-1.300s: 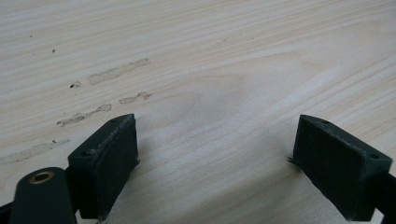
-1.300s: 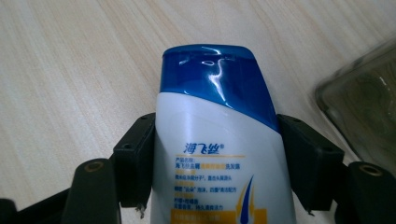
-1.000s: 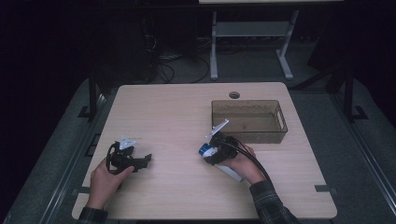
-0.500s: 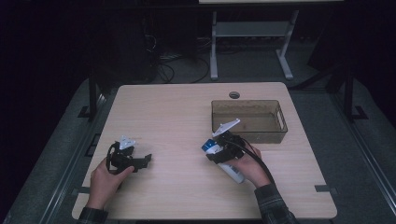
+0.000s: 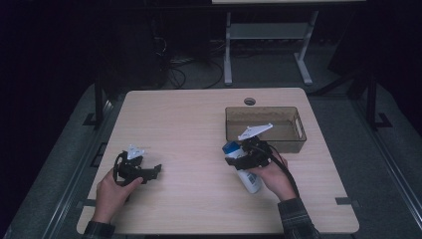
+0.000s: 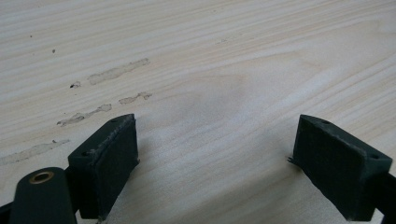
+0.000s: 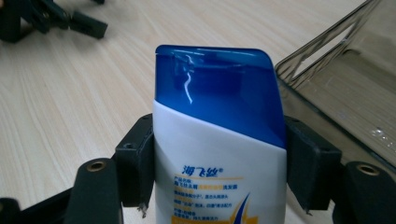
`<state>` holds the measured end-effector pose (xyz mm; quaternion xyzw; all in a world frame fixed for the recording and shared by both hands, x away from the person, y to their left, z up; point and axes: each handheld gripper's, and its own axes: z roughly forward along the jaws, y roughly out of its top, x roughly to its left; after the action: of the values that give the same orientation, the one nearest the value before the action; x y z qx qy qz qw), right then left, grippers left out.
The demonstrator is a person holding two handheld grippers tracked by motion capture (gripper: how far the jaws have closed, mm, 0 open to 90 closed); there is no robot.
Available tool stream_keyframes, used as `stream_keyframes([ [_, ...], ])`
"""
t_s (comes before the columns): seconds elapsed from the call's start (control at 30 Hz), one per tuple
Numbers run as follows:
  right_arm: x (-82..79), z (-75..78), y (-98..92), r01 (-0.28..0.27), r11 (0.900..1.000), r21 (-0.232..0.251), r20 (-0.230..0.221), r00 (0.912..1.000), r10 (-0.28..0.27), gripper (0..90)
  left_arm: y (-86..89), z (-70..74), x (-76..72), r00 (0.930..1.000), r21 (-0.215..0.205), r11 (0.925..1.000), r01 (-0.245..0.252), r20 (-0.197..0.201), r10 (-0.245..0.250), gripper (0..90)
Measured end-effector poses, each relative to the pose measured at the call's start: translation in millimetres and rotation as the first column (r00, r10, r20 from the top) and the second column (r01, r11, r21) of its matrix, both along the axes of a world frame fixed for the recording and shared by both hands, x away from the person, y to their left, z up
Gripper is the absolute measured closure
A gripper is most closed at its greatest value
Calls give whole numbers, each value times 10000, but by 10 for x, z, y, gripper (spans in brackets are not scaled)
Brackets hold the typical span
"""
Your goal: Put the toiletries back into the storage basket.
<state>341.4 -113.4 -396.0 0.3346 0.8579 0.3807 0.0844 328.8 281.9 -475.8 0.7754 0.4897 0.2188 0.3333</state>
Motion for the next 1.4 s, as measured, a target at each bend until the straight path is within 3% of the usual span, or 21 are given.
stream_keyframes([
  [0.5, -60, 177, -246, 519, 9934, 1023, 385, 9977, -560, 348, 4, 4, 0, 10000, 54, 10000, 35, -37, -34, 128],
  [0.73, -91, 315, -337, 782, 9838, 1612, 819, 9924, -923, 348, 1, 2, 0, 10000, 10, 10000, 6, -24, -6, 128],
  [1.13, -92, 511, -362, 821, 9739, 2115, 1280, 9856, -1108, 348, 0, 3, 0, 10000, 7, 10000, 5, -31, -5, 128],
  [1.4, -20, 752, -383, 1000, 9689, 2264, 1748, 9744, -1414, 349, 3, 5, 0, 10000, 37, 10000, 20, -42, -20, 128],
])
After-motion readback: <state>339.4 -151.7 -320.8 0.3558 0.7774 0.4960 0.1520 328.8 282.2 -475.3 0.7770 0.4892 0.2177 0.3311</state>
